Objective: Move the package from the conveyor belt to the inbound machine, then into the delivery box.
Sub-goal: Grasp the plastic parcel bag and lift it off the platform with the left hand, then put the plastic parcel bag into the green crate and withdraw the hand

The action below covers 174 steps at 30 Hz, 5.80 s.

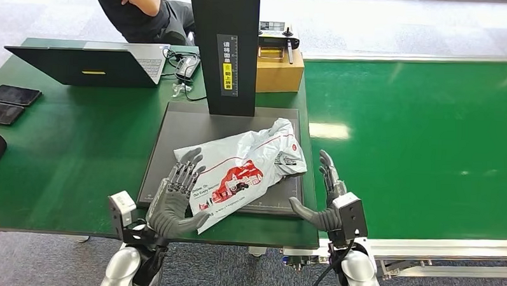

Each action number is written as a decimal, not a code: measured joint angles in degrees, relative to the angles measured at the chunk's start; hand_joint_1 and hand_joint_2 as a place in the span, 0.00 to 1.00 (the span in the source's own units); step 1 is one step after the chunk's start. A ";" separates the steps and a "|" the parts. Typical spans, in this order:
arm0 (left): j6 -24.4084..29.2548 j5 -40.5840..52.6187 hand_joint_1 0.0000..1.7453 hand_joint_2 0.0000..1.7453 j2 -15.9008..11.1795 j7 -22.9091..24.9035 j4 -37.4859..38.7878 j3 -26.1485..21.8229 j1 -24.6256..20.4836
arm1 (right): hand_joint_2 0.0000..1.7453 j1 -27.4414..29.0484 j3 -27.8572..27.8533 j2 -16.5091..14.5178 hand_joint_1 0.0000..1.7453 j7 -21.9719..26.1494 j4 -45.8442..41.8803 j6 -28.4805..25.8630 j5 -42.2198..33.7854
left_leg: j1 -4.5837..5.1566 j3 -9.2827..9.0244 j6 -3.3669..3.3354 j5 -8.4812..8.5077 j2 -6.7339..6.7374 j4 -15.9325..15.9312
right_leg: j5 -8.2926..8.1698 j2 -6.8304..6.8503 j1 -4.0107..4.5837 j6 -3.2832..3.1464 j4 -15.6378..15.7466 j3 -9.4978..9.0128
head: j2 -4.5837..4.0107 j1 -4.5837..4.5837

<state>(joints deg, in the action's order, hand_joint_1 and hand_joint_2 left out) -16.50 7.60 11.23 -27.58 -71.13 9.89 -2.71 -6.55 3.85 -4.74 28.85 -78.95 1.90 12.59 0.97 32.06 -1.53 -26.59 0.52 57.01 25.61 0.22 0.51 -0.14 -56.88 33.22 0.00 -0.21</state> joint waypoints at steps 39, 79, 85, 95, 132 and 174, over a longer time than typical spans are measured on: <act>20.02 25.31 0.00 1.00 2.58 17.71 8.86 12.49 -12.64 | 1.00 4.64 -3.98 -3.36 0.00 -1.61 -10.76 0.36 2.62 | 0.00 0.00 0.00 0.00 0.00 0.00 | 0.00 0.00 0.00 0.00 0.00 0.00 | 0.00 -0.01; 26.26 34.18 0.00 1.00 6.08 19.55 28.90 6.99 -19.53 | 1.00 6.66 -8.87 -4.44 0.00 -5.35 -9.96 2.23 2.01 | 0.01 -0.02 0.00 0.00 -0.01 0.00 | 0.00 0.01 0.00 0.00 -0.01 -0.03 | 0.00 -0.01; 31.77 41.61 0.68 1.00 6.10 25.86 30.60 7.91 -20.60 | 1.00 6.89 -8.87 -4.44 0.00 -5.64 -9.99 2.04 1.84 | 0.01 -0.04 0.00 0.00 0.00 0.00 | 0.00 0.00 -0.01 0.00 -0.01 -0.04 | 0.00 -0.01; 32.78 45.24 1.00 1.00 6.10 27.67 32.86 8.68 -22.25 | 1.00 7.48 -8.87 -4.44 0.00 -6.06 -10.26 1.78 1.81 | 0.01 -0.08 0.00 0.00 -0.01 0.00 | 0.00 0.01 -0.01 0.00 -0.01 -0.09 | 0.00 -0.01; 46.92 54.23 1.00 1.00 -1.84 35.45 34.31 0.62 -25.65 | 1.00 8.53 -9.61 -4.42 0.00 -6.56 -12.26 1.85 1.88 | -0.03 -0.15 0.09 0.03 0.18 -0.02 | -0.05 -0.21 0.04 -0.10 -0.11 -0.02 | 0.00 -0.01; 56.13 64.53 0.00 0.00 -25.06 39.93 45.61 -29.53 -31.21 | 1.00 7.60 -9.94 -2.78 0.00 -5.72 -10.52 0.21 0.02 | -0.10 0.19 0.28 0.13 0.24 -0.04 | -0.05 -0.26 0.11 -0.34 -0.18 0.37 | 0.00 -0.02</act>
<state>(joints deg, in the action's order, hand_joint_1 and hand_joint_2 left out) 39.62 72.12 -13.83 12.34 -25.53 -19.64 -33.92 1.05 -6.10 -7.52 23.12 -89.48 2.11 12.61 0.88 32.25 -1.25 -26.46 0.76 56.97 25.56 -0.04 0.62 -0.48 -57.06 33.59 0.00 -0.22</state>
